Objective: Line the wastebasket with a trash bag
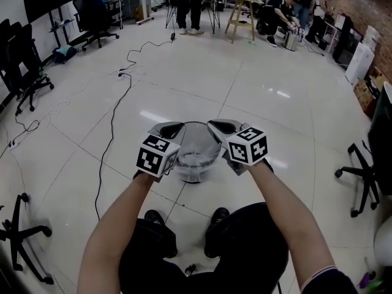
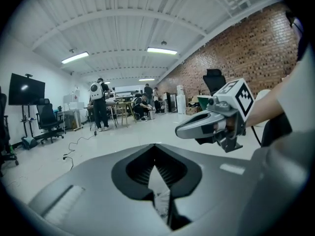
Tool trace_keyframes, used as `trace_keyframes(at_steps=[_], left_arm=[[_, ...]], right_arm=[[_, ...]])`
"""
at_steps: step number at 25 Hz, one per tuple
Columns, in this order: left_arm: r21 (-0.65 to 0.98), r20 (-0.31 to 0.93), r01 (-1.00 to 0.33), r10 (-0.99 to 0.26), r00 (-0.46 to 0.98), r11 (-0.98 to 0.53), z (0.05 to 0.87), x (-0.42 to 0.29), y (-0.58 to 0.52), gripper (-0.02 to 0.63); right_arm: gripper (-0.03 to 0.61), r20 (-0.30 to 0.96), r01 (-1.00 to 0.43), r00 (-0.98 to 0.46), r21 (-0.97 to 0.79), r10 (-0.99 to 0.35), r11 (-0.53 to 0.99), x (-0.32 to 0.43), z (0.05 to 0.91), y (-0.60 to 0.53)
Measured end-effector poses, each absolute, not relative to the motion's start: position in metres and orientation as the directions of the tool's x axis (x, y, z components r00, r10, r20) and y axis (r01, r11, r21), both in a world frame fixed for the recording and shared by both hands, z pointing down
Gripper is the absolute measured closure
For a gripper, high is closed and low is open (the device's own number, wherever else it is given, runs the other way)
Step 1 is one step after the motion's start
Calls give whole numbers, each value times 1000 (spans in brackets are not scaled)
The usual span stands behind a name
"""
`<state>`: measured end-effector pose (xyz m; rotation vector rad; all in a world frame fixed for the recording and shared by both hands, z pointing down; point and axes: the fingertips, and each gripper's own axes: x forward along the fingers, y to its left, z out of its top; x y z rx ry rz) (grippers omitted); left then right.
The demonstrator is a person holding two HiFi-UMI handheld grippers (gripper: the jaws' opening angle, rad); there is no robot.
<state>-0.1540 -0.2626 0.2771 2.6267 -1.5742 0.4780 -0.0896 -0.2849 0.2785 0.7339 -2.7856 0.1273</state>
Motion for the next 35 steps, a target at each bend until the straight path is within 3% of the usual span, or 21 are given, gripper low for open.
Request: trace_keyframes(at_steps=[11,35], left_arm=[[-135,167,-868,-875,455,-478,257,-151,-263,601],[-124,179,-865,-868,463,-486,262,-147,-262,601]], right_arm=[[577,165,-446,-879,44,-447,894,-97,257,-267],[578,158,-450,-879,41,-450,892,-94,256,-265]])
